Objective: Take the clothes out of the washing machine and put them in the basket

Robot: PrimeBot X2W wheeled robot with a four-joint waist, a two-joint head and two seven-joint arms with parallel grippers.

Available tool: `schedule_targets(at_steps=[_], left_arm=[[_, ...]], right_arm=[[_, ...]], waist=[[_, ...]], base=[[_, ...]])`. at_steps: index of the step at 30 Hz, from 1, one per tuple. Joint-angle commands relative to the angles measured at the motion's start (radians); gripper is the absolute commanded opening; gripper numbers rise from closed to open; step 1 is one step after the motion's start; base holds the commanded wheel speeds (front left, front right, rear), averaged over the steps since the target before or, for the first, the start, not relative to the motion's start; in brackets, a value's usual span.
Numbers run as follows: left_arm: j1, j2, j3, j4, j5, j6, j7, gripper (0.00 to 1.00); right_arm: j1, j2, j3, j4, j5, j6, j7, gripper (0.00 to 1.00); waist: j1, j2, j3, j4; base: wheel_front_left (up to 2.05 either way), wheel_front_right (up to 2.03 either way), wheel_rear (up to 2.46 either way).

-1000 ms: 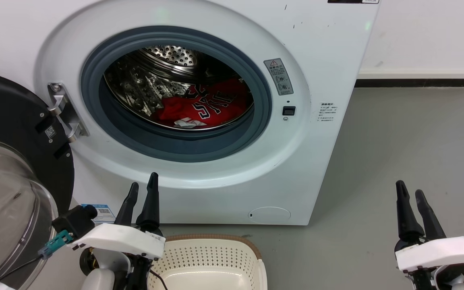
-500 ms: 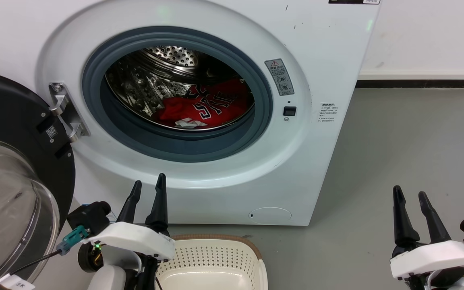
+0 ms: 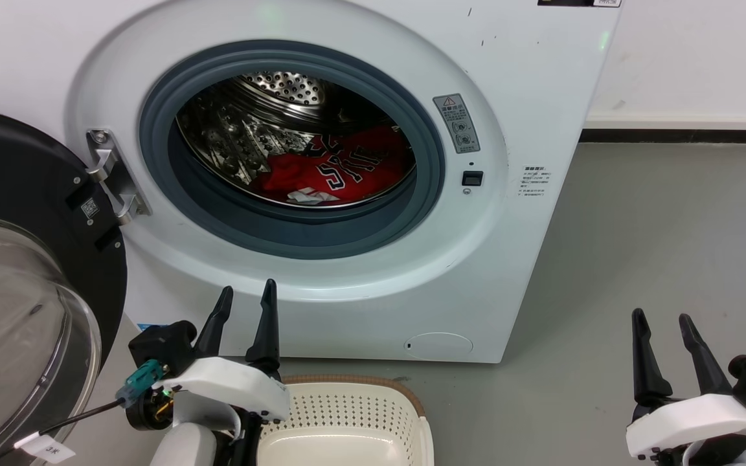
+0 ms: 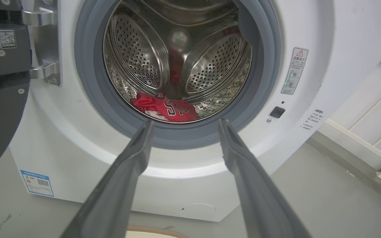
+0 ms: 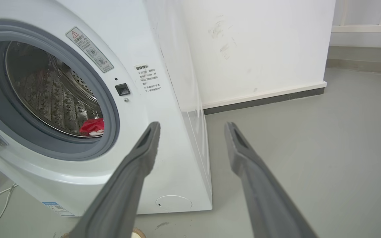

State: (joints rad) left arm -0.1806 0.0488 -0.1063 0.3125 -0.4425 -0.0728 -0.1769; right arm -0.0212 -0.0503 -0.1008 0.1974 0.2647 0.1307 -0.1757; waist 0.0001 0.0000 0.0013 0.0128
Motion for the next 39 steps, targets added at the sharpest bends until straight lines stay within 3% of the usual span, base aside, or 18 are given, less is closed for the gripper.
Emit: schedule_targets(at_steps=[1,39], left_arm=[[-0.019,0.002,-0.006,-0.004,0.023,0.006,-0.009,1.0],[-0.052,0.002,-0.017,0.043,0.303,0.048,-0.085,1.0]], right_arm=[[-0.007,0.0,-0.002,-0.003,-0.026,0.0,-0.009,1.0],[0.0,0.0,-0.01,-0.007,-0.352,0.0,-0.074,1.0]], waist=[[-0.0001,0.0,0.0,0.0],[-0.0001,0.0,0.01,0.006]], base=[[0.0,0.0,0.0],[0.0,0.0,0.0]])
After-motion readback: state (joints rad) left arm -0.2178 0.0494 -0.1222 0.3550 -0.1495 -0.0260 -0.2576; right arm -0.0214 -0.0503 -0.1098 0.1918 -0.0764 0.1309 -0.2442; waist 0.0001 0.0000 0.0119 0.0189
